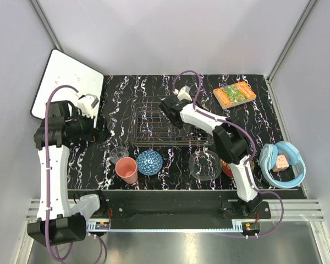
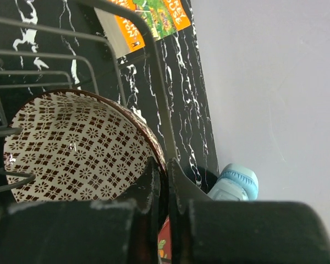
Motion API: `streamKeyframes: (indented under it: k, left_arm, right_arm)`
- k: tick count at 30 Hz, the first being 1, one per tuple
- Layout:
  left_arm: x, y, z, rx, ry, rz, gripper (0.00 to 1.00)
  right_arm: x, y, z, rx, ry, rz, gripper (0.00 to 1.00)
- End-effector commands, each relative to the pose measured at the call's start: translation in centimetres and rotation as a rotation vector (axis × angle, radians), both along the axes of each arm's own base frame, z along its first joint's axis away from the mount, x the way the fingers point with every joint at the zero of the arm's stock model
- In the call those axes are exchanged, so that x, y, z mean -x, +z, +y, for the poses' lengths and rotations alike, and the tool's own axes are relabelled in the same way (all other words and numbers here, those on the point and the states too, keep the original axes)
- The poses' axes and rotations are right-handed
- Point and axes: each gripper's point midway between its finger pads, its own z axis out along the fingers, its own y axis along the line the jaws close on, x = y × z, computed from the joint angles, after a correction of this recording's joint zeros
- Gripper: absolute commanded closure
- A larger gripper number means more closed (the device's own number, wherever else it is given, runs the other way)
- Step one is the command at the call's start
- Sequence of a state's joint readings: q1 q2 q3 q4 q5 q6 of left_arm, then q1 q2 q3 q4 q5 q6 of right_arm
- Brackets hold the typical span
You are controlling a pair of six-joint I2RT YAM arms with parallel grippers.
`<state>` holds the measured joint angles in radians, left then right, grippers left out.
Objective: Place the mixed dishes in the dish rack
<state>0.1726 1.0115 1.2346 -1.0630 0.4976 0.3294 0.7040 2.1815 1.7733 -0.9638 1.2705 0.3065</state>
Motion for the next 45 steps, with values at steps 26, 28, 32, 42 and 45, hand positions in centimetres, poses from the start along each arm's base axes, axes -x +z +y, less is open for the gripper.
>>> streamKeyframes:
  k: [26, 28, 32, 42, 45]
  left_arm:
    - [6.2, -5.1, -12.1, -0.319, -0.573, 0.113, 0.01]
    - [6.9, -6.4, -13.0, -0.355, -0.617, 0.129, 0.01]
    - [8.1, -9.2, -14.8, -0.403, -0.681, 0.173, 0.04]
    - [9.8, -14.5, -19.1, -0.452, -0.796, 0.195, 0.06]
    - [9.6, -15.6, -20.2, -0.463, -0.783, 0.205, 0.06]
  right_arm:
    - [12.1, 19.1, 0.3, -1.095, 0.207, -0.387, 0.0]
    - [14.2, 18.3, -1.3, -1.153, 0.198, -0.414, 0.02]
    - [16.6, 16.1, -2.8, -1.231, 0.147, -0.427, 0.02]
    - [17.0, 14.8, -3.0, -1.238, 0.118, -0.409, 0.05]
    - [16.9, 14.8, -2.9, -1.242, 0.12, -0.409, 0.06]
